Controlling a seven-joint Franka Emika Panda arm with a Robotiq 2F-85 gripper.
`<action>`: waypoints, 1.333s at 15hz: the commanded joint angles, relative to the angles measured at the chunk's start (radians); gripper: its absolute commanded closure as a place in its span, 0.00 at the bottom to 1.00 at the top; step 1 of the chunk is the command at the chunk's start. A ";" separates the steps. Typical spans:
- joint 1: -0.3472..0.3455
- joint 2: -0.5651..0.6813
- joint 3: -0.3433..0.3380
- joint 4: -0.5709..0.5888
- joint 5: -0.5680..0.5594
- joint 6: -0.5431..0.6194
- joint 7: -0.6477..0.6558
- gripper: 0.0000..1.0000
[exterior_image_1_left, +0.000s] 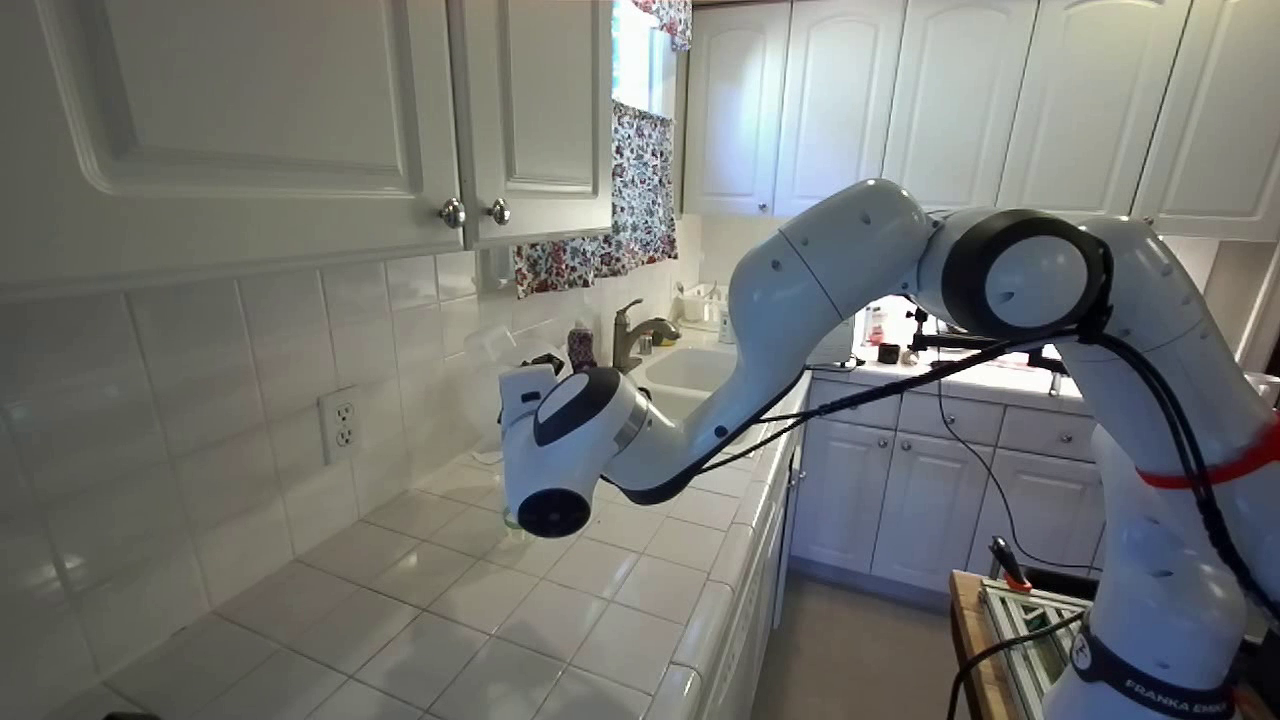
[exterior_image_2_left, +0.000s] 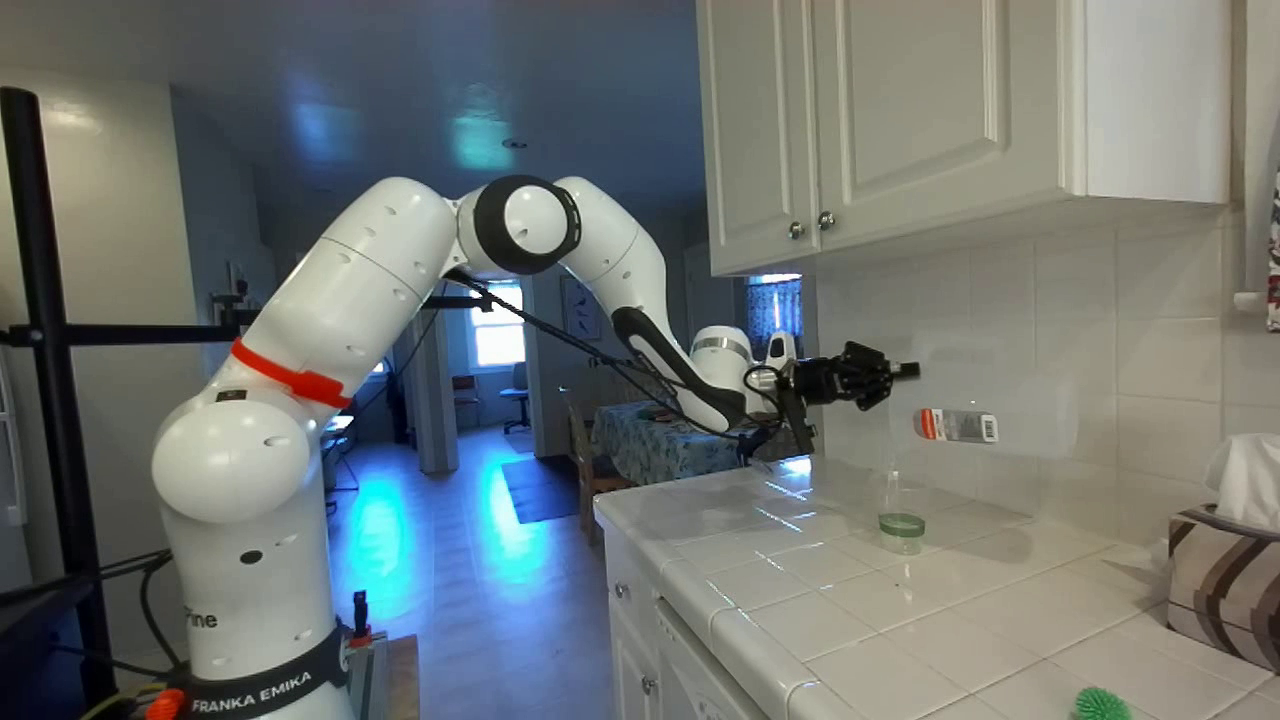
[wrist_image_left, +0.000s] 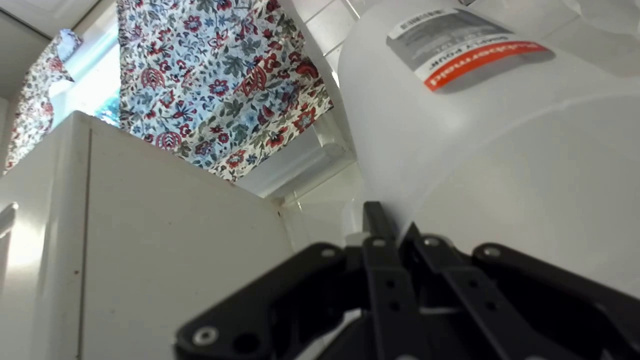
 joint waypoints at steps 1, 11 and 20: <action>-0.002 0.004 0.006 -0.004 -0.038 -0.035 0.036 0.99; -0.013 0.010 0.017 0.001 -0.005 -0.017 -0.003 0.95; -0.014 0.010 0.017 0.001 -0.005 -0.017 -0.003 0.95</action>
